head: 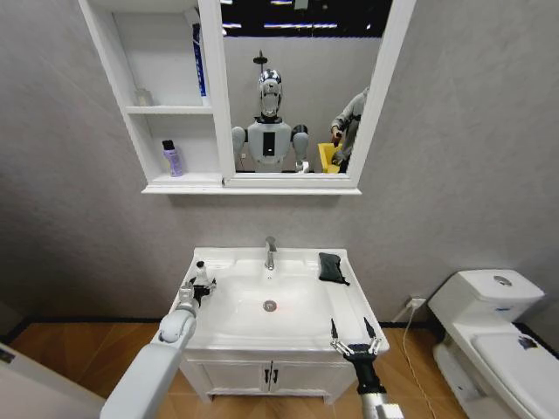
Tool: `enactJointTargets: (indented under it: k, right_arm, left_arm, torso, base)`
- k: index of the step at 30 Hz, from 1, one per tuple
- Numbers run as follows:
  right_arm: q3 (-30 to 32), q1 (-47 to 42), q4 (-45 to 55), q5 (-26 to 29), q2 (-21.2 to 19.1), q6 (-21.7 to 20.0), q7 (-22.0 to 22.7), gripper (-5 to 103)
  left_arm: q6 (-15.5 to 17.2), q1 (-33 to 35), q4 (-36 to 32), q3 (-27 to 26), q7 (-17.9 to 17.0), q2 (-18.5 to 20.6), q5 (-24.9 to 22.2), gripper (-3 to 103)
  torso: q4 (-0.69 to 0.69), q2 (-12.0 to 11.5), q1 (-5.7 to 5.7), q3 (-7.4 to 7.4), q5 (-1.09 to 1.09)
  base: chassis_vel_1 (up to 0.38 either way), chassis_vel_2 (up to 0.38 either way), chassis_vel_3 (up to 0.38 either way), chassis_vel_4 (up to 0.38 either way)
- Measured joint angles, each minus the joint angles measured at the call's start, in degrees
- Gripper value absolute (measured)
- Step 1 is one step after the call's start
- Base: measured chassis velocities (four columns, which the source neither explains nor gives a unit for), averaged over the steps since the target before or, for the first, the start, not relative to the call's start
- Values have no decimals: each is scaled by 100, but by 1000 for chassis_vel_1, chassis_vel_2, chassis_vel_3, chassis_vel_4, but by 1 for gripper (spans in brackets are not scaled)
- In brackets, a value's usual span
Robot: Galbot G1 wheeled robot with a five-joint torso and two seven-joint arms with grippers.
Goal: Move facial cleanser and shampoo from washbasin to cabinet, then wipe washbasin with towel.
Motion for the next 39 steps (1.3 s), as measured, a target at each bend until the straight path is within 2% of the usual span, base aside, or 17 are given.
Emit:
enactJointTargets:
  k: [2, 3, 5, 6, 8, 10, 18, 22, 24, 26, 27, 30, 31, 34, 35, 37, 39]
  right_arm:
    - [-3, 16, -16, 0, 0, -1, 0, 100]
    - [-3, 16, -16, 0, 0, -1, 0, 100]
    - [-10, 21, -19, 0, 4, -1, 0, 100]
    - [-10, 21, -19, 0, 4, -1, 0, 100]
    - [-9, 20, -20, 1, 4, -1, 1, 100]
    - [-8, 18, -21, 2, 2, -1, 1, 100]
    - [0, 3, -1, 9, -1, 8, 7, 100]
    - [7, 5, 18, 9, -4, 8, 9, 100]
    - [6, 8, 35, 3, 5, 8, 9, 100]
    - [-2, 6, 63, -16, 23, 6, 9, 100]
    - [-2, 6, 63, -16, 23, 6, 9, 100]
    - [-5, -15, 104, -39, 52, 5, 9, 100]
    - [-5, -15, 104, -39, 52, 5, 9, 100]
    - [-4, -50, 141, -60, 87, 6, 7, 100]
    - [-4, -50, 141, -60, 87, 6, 7, 100]
    - [0, -84, 175, -90, 110, 19, 3, 100]
    - [3, -104, 195, -101, 116, 24, 1, 100]
  left_arm:
    - [0, 3, -1, -5, 24, 2, 9, 61]
    - [0, 3, -1, -5, 24, 2, 9, 61]
    - [4, 25, -3, -29, 30, 14, 20, 51]
    - [4, 25, -3, -29, 30, 14, 20, 51]
    - [6, 63, -30, -63, 47, 31, 18, 40]
    - [7, 86, -49, -81, 60, 41, 15, 35]
    - [7, 392, -499, -198, 173, 245, 67, 30]
    - [128, 536, -1113, -228, 124, 527, -41, 30]
    - [379, 564, -1629, -248, -93, 749, -349, 30]
    - [834, 528, -2367, -312, -422, 1078, -935, 30]
    - [834, 528, -2367, -312, -422, 1078, -935, 30]
    - [1562, 262, -3271, -476, -817, 1811, -1985, 30]
    - [1562, 262, -3271, -476, -817, 1811, -1985, 30]
    - [2029, -113, -3705, -609, -1104, 2396, -2728, 30]
    - [2029, -113, -3705, -609, -1104, 2396, -2728, 30]
    - [2369, -526, -3944, -668, -1267, 2789, -3283, 30]
    - [2487, -699, -3992, -669, -1337, 2926, -3521, 30]
  torso:
    - [0, 0, 0, 0, 0]
    - [0, 0, 0, 0, 0]
    - [0, 0, 0, 0, 0]
    - [0, 0, 0, 0, 0]
    - [0, 0, 0, 0, 0]
    - [0, 0, 0, 0, 0]
    - [0, 0, 0, 0, -2]
    - [1, 0, 0, -1, -1]
    - [1, 0, 0, -1, -1]
    - [0, 0, 0, -1, -1]
    - [0, 0, 0, -1, -1]
    - [0, 1, -1, -1, 1]
    - [0, 1, -1, -1, 1]
    - [1, 1, -1, -1, 0]
    - [1, 1, -1, -1, 0]
    - [0, 1, 0, -1, -2]
    - [-1, 1, -1, -1, -1]
  base:
    - [0, 0, 0, 0]
    - [0, 0, 0, 0]
    - [0, 0, 0, 0]
    - [0, 0, 0, 0]
    - [0, 0, 0, 0]
    - [0, 0, 0, 0]
    - [0, 0, 0, 0]
    - [0, 0, 0, 0]
    - [0, 0, 0, 0]
    - [0, 0, 0, 0]
    - [0, 0, 0, 0]
    - [0, 0, 0, 0]
    - [0, 0, 0, 0]
    - [0, 0, 0, 0]
    - [0, 0, 0, 0]
    - [0, 0, 0, 0]
    - [0, 0, 0, 0]
